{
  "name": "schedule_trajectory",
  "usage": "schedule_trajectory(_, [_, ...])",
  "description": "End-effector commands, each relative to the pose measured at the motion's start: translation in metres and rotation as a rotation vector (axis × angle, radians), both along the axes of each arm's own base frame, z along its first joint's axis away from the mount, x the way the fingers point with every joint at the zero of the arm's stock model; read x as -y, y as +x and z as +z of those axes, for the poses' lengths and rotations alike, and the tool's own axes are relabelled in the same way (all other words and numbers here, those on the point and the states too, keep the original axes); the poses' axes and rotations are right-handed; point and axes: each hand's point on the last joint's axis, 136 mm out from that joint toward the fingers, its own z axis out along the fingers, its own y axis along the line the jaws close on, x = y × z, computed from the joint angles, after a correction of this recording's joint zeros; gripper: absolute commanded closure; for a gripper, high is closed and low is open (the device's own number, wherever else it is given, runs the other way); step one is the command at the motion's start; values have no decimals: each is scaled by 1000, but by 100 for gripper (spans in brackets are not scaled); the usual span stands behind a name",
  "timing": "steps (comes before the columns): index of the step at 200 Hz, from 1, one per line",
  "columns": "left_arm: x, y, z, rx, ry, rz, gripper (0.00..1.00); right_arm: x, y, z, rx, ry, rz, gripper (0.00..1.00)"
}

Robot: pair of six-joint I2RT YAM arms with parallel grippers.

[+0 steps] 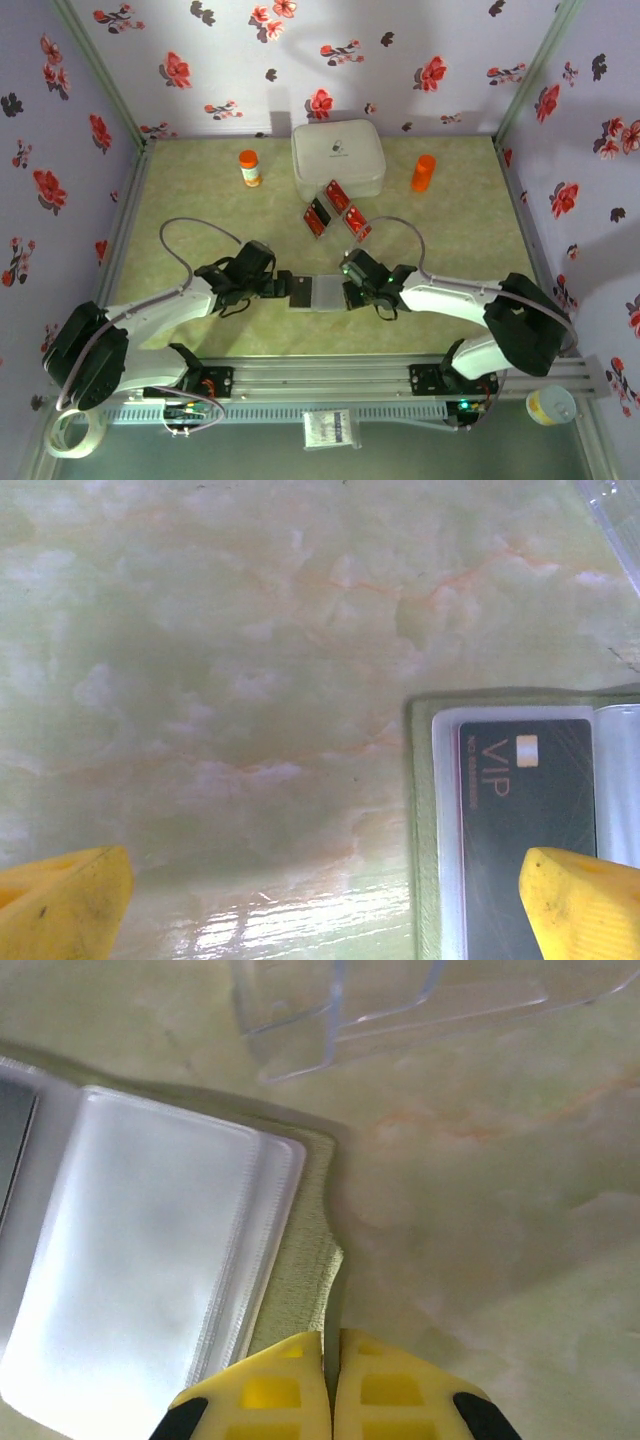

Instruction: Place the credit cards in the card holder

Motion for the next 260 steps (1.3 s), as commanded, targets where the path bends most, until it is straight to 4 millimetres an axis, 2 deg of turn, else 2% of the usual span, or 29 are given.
schedule_trajectory(1, [3,3,3,-16,-16,15,0,2,0,-3,-17,0,23,100])
schedule_trajectory(43, [8,7,4,-10,-27,7,0,-18,-4,-6,-55,43,45,100])
schedule_trajectory(62, [10,7,4,-12,-30,8,0,-21,-9,-6,-65,44,44,100])
schedule_trajectory(87, [11,8,4,-9,-33,7,0,-21,-13,4,-47,64,20,100])
schedule_trajectory(132, [12,9,2,-12,-33,3,0,-12,-14,18,-16,130,-66,58])
schedule_trajectory(173, [14,10,1,-13,-35,0,0,-18,-11,21,-6,181,-107,37])
schedule_trajectory(190, [14,10,0,-16,-34,-1,0,-20,-9,17,-4,161,-116,33])
schedule_trajectory(225, [16,11,0,-17,-33,-2,0,-21,-5,5,3,65,-130,31])
schedule_trajectory(260, [18,14,2,-11,-40,1,0,-10,0,-7,21,-72,-164,33])
